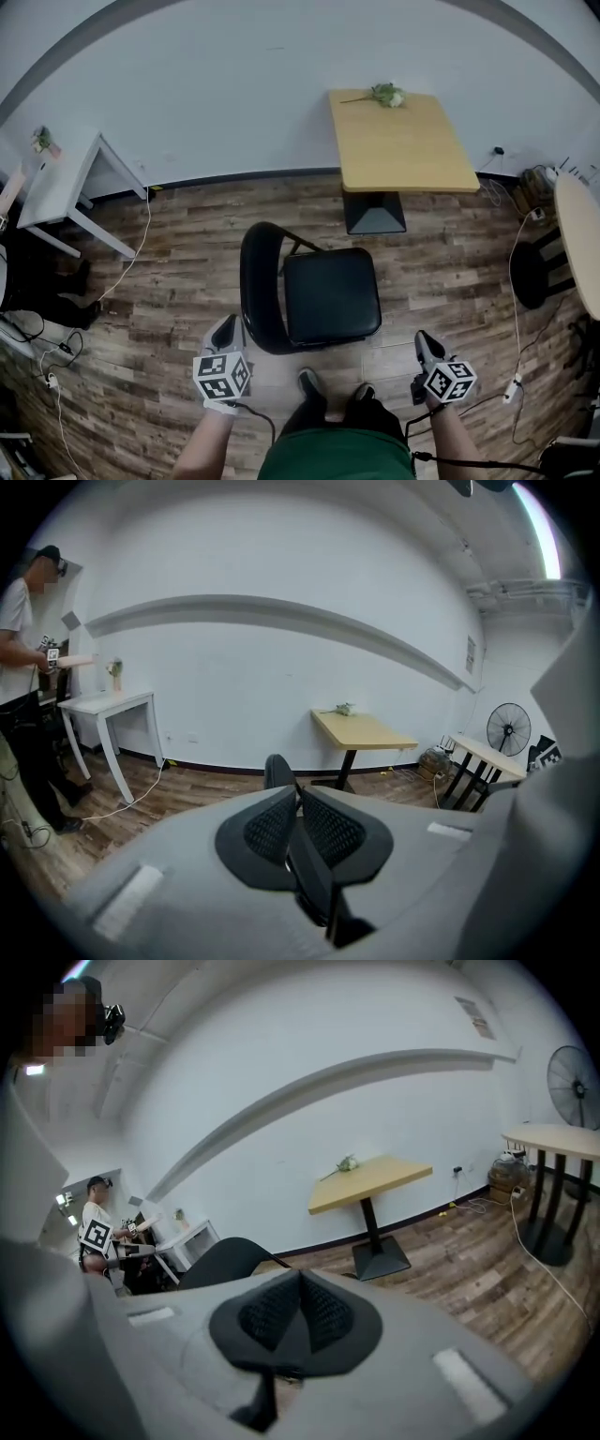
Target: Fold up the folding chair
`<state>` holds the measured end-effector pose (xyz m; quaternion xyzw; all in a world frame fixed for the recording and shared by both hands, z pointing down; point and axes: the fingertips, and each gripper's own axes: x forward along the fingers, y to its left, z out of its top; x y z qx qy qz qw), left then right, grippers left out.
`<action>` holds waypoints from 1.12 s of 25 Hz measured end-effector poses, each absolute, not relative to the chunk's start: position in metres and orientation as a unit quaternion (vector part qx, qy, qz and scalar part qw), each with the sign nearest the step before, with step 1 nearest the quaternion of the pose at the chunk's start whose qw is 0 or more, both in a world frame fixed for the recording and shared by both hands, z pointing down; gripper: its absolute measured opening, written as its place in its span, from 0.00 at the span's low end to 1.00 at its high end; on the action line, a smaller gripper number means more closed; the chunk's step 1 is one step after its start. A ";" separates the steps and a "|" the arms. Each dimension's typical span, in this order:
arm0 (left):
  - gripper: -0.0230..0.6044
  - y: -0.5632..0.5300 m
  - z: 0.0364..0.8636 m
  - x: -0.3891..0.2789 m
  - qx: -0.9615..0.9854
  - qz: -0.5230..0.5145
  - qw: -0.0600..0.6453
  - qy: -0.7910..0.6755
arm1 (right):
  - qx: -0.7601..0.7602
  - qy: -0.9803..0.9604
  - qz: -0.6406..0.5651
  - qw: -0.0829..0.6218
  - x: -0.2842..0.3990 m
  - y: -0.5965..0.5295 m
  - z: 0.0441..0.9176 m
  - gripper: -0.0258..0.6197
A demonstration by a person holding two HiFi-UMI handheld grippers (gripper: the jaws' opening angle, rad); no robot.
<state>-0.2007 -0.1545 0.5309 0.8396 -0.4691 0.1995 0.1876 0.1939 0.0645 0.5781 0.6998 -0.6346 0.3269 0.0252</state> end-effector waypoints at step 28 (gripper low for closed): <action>0.48 -0.196 0.643 -0.175 0.745 0.326 0.309 -0.493 | 0.537 -0.667 0.513 0.061 0.283 -0.044 0.889 0.35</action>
